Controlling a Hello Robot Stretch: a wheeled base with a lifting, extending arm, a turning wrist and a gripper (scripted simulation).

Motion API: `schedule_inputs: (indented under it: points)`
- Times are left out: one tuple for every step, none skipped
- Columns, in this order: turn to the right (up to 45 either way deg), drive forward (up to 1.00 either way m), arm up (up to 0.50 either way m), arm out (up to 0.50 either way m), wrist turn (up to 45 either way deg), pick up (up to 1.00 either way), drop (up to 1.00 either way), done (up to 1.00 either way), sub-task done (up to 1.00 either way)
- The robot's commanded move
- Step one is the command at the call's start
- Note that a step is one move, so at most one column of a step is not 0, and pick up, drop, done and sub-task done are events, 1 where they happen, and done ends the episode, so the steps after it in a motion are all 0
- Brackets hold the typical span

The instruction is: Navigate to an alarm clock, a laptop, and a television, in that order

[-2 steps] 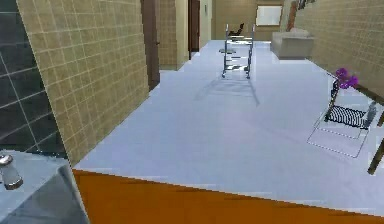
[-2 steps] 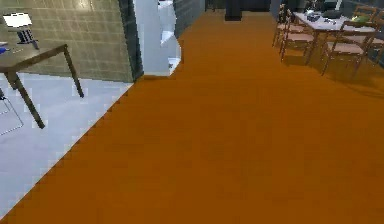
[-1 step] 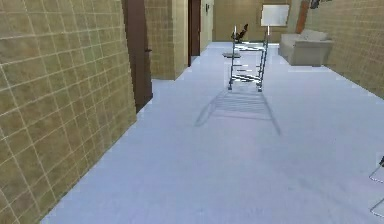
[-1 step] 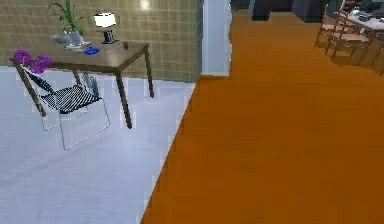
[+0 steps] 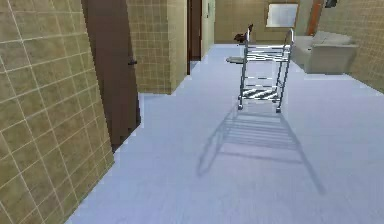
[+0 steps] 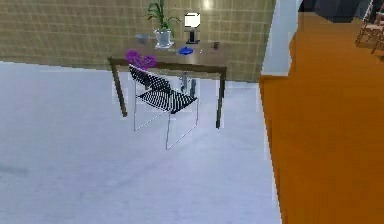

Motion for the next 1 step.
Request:
schedule_inputs:
  points:
    - [-3.0, 0.00, 0.00, 0.00, 0.0, 0.00, 0.00, 0.00, 0.00]
